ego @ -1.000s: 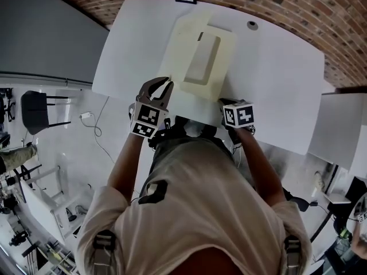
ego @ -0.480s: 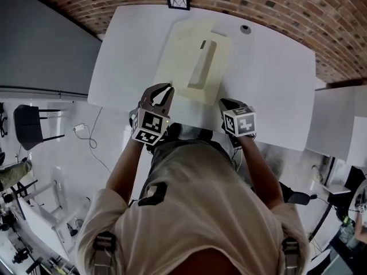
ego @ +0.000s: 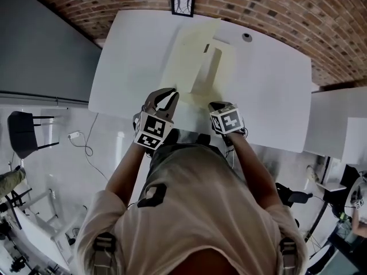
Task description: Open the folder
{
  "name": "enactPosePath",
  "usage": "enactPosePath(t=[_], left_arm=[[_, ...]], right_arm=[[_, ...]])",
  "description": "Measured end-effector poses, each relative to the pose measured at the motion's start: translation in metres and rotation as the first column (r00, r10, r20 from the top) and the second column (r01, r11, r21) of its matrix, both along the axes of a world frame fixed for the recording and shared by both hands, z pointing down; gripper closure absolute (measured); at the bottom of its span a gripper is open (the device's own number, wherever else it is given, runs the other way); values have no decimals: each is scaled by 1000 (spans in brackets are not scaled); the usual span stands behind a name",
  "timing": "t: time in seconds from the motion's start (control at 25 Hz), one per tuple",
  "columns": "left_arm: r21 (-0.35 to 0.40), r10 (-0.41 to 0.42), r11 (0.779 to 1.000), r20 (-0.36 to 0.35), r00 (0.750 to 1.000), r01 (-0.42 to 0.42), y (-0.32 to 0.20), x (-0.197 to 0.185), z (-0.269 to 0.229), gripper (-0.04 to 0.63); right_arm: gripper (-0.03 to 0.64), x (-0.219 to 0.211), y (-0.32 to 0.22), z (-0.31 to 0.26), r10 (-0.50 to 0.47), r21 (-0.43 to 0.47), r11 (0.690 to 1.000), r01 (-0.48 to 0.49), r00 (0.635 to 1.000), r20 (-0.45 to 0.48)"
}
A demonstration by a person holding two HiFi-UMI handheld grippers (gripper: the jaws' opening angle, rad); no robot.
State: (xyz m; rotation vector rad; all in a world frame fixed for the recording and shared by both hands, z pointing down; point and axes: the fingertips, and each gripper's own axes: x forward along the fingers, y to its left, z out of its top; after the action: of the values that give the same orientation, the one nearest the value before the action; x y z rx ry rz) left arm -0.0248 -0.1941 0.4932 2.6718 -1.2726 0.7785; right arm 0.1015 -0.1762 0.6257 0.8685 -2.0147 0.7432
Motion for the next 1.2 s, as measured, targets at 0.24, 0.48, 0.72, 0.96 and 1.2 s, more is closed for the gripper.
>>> enactPosePath(t=[0.24, 0.48, 0.72, 0.96, 1.2], left_arm=[[8, 21, 1000, -22, 1000, -20, -3, -6, -2, 565], [23, 7, 1000, -34, 999, -7, -6, -11, -6, 565], [65, -73, 995, -41, 996, 76, -16, -26, -19, 565], [87, -150, 984, -43, 988, 153, -23, -47, -26, 565], [89, -202, 974, -47, 978, 206, -29, -63, -29, 565]], right_arm=[[611, -1, -1, 2, 49, -8, 999, -49, 999, 9], [611, -1, -1, 2, 47, -17, 999, -47, 999, 6], [611, 1, -1, 2, 22, -23, 999, -22, 1000, -1], [611, 1, 0, 2, 0, -29, 1000, 0, 1000, 0], [611, 1, 0, 3, -14, -47, 999, 15, 1000, 3]])
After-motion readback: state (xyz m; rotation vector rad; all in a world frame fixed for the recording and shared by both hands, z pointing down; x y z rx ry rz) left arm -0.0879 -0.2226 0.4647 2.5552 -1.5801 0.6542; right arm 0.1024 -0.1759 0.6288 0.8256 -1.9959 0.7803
